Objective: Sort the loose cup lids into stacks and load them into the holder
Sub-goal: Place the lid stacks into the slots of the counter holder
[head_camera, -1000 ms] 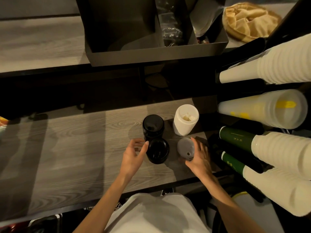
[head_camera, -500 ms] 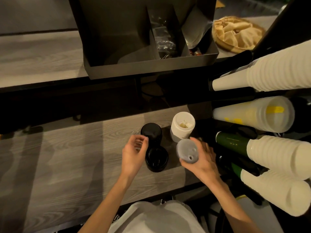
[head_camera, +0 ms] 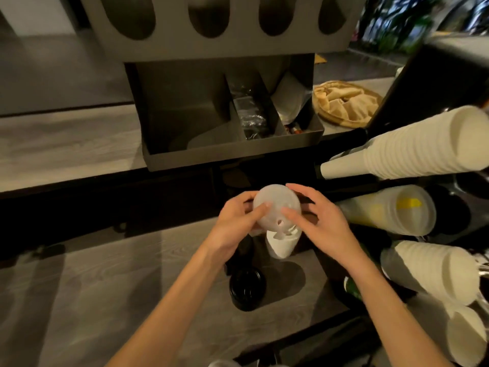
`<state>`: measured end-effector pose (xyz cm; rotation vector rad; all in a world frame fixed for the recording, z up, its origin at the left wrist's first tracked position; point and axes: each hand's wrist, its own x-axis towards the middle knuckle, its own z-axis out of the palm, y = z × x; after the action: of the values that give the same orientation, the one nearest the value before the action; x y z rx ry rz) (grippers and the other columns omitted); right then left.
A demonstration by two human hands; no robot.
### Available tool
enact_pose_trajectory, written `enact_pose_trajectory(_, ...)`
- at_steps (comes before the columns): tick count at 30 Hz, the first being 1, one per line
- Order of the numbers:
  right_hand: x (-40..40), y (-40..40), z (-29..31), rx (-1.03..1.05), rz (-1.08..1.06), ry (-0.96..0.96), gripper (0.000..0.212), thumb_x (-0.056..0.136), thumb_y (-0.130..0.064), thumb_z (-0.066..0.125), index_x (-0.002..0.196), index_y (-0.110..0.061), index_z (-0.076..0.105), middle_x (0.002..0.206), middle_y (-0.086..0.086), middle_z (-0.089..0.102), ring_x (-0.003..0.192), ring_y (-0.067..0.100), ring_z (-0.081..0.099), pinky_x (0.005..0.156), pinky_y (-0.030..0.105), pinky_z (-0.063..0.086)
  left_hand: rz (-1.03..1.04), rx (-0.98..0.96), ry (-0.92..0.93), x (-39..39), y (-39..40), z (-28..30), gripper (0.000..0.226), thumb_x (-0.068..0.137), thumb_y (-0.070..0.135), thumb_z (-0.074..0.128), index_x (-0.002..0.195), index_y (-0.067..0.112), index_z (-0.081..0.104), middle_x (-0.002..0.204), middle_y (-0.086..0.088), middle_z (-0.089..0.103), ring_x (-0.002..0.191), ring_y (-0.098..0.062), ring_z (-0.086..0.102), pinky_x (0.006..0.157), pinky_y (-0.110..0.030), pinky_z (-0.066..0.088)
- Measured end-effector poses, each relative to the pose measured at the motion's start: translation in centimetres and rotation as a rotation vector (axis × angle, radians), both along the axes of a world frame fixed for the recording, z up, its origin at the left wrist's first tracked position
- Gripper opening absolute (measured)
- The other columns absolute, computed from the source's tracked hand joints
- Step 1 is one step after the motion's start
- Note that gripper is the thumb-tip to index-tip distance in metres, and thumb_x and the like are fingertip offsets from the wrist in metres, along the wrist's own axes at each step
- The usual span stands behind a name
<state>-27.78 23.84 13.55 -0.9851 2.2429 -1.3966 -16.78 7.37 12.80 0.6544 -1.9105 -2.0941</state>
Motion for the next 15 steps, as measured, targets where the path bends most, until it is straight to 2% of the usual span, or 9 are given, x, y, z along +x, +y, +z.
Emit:
enact_pose_trajectory(2,-1.5,-1.0,2.9,-0.024,-0.039,0.013,0.048,0.09,-0.044,0.073,0.136,-0.035,0.061,0.123,-0.022,0.066,0.112,-0.004,0.064,0.085,0.011,0.053,-0.011,-0.014,0.036,-1.0,-1.1,3.0,0.028,0.095,0.025,0.069,0.123,0.02,0.066,0.111,-0.001,0.076,0.103,-0.016,0.073,0.086,-0.035,0.062)
enact_pose_trajectory(4,-2.9,-2.1,6.2,-0.028,-0.074,0.029,0.04,0.093,-0.042,0.072,0.131,-0.036,0.063,0.115,-0.024,0.068,0.105,-0.013,0.063,0.078,0.006,0.051,0.003,-0.006,0.088,-2.1,-2.0,6.4,0.027,0.095,0.022,0.069,0.121,0.02,0.065,0.112,-0.002,0.075,0.105,-0.016,0.073,0.086,-0.035,0.062)
enact_pose_trajectory(7,-4.4,-3.4,10.4,-0.121,-0.091,-0.095,0.048,0.091,-0.04,0.075,0.136,-0.028,0.06,0.117,-0.008,0.074,0.102,0.004,0.072,0.076,0.024,0.062,0.062,0.003,0.156,-3.5,-2.7,11.0,0.031,0.094,0.018,0.07,0.124,0.015,0.063,0.118,-0.005,0.071,0.108,-0.019,0.071,0.087,-0.037,0.062)
enact_pose_trajectory(9,-5.1,-3.8,13.7,-0.194,-0.097,-0.123,0.047,0.093,-0.033,0.074,0.136,-0.024,0.057,0.118,-0.002,0.074,0.099,0.01,0.075,0.074,0.031,0.064,0.092,-0.04,0.2,-4.4,-2.8,14.1,0.032,0.093,0.021,0.071,0.122,0.014,0.061,0.12,-0.005,0.07,0.108,-0.019,0.071,0.089,-0.039,0.062)
enact_pose_trajectory(12,-5.7,-4.1,17.6,-0.205,-0.128,-0.007,0.039,0.093,-0.037,0.074,0.129,-0.029,0.06,0.117,-0.006,0.073,0.101,0.011,0.074,0.074,0.031,0.064,0.071,-0.06,0.2,-5.1,-3.1,17.9,0.032,0.091,0.024,0.074,0.12,0.018,0.06,0.118,-0.003,0.07,0.104,-0.017,0.072,0.089,-0.039,0.062)
enact_pose_trajectory(15,-6.7,-4.6,22.4,-0.271,-0.171,0.115,0.029,0.093,-0.038,0.073,0.12,-0.028,0.065,0.104,-0.01,0.077,0.091,0.006,0.074,0.072,0.027,0.063,0.026,-0.074,0.263,-5.8,-3.5,22.1,0.031,0.094,0.025,0.07,0.123,0.021,0.057,0.118,-0.004,0.069,0.104,-0.019,0.073,0.084,-0.035,0.063)
